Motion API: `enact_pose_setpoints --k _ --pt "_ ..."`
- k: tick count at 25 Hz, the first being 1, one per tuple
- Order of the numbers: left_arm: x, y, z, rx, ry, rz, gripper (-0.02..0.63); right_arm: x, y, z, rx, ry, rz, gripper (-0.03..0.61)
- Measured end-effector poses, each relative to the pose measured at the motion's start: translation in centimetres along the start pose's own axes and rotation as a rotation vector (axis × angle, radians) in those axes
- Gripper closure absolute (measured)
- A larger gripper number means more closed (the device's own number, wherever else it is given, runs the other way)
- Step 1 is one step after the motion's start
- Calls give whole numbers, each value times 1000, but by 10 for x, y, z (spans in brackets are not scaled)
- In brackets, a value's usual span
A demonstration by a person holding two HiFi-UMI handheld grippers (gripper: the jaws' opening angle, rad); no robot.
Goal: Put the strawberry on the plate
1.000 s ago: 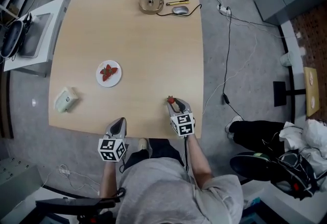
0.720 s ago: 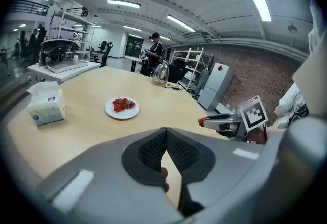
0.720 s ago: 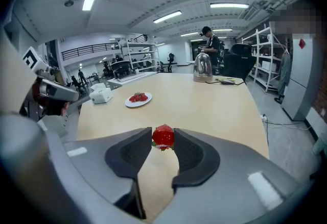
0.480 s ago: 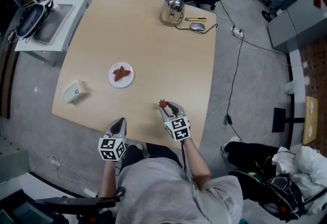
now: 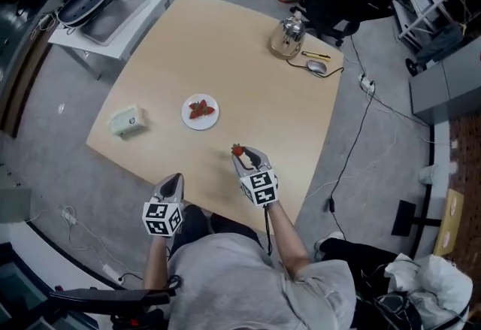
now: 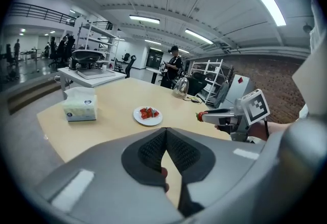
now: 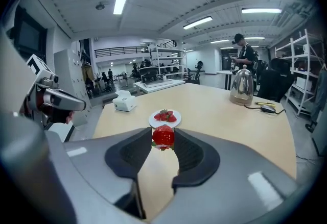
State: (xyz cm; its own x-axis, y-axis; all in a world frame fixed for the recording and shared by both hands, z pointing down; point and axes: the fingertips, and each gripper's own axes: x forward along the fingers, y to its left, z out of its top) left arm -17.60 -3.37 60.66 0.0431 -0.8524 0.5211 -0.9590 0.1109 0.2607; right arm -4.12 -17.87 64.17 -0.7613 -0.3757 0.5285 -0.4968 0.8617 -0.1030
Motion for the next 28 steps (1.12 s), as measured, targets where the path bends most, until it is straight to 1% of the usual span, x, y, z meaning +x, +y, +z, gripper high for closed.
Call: enact_pose_setpoints --k 5,8,13,19,24,28 --pt "-14 19 2 -25 -26 55 594 21 13 16 -36 -7 42 439" --pt "-22 28 2 -22 -29 87 594 33 20 24 -54 -2 67 439" --pt "-24 49 9 -25 -39 111 594 61 28 35 -70 8 87 439" --pt "-17 74 14 -41 -28 111 594 92 39 42 -79 34 100 439" --pt "-2 89 19 -43 -4 87 594 119 39 38 -86 67 93 439" --pt "6 101 20 -38 20 72 594 139 39 33 -59 93 92 439"
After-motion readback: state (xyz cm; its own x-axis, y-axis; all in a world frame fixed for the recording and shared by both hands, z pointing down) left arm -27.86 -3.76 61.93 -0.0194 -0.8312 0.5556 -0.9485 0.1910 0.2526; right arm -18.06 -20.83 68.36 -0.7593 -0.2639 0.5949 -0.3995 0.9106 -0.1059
